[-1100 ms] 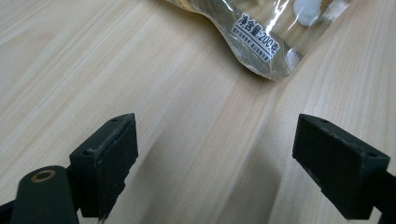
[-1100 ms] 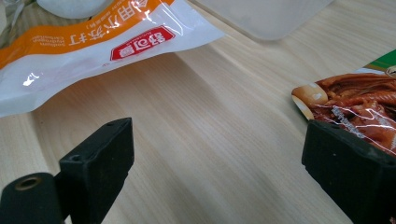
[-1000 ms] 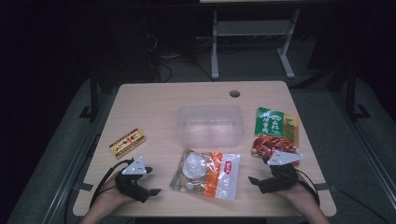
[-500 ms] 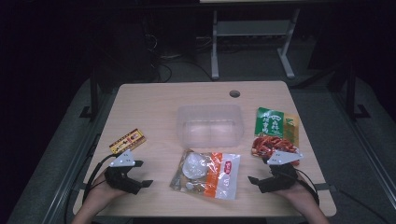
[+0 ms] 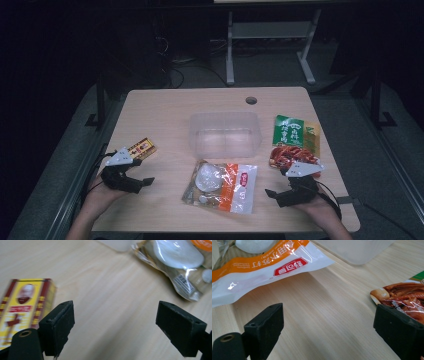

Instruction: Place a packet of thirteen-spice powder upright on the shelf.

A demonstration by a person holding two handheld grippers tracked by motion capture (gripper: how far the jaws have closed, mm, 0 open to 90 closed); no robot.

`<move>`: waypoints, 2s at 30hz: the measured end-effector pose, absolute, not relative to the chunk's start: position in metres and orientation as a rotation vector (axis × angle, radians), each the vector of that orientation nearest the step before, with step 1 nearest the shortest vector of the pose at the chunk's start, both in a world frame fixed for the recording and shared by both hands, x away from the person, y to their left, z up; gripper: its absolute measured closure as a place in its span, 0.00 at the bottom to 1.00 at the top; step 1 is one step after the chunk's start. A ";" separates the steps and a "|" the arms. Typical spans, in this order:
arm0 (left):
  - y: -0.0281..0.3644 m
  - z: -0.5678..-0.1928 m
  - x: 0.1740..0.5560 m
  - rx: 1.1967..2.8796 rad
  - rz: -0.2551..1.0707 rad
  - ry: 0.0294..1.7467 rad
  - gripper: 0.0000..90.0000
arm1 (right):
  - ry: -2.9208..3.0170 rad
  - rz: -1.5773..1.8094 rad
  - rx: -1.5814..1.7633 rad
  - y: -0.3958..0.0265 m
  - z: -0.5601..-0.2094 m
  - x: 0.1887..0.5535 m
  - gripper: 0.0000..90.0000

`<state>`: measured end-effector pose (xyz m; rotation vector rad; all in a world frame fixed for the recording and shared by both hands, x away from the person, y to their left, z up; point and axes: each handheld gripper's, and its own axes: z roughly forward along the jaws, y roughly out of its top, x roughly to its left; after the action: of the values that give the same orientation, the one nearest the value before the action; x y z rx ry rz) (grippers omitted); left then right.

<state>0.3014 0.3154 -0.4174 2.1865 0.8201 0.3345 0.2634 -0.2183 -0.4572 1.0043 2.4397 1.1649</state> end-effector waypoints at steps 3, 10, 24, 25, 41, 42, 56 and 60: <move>0.321 -0.415 0.311 2.160 0.367 0.859 0.17 | 2.440 1.167 1.001 -0.218 -0.458 0.264 0.10; 0.332 -0.415 0.329 2.144 0.405 0.908 0.22 | 2.443 1.166 1.007 -0.218 -0.458 0.264 0.10; 0.365 -0.414 0.361 2.097 0.567 1.096 0.95 | 2.450 1.162 1.004 -0.217 -0.459 0.265 0.10; 0.371 -0.415 0.365 2.088 0.565 1.122 0.99 | 2.449 1.162 1.005 -0.218 -0.459 0.265 0.10; 0.409 -0.448 0.372 2.118 0.477 1.329 0.99 | 2.460 1.161 0.995 -0.217 -0.459 0.264 0.11; 0.409 -0.448 0.372 2.118 0.477 1.329 0.99 | 2.460 1.161 0.995 -0.217 -0.459 0.264 0.11; 0.389 -0.426 0.336 2.119 0.491 1.289 0.81 | 2.457 1.158 0.996 -0.218 -0.458 0.264 0.11; 0.378 -0.421 0.331 2.099 0.496 1.286 0.57 | 2.457 1.156 0.997 -0.219 -0.459 0.264 0.11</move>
<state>0.3307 0.3782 -0.4214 2.0988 1.2859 0.4962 0.2645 -0.2187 -0.4588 0.9967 2.4572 1.1565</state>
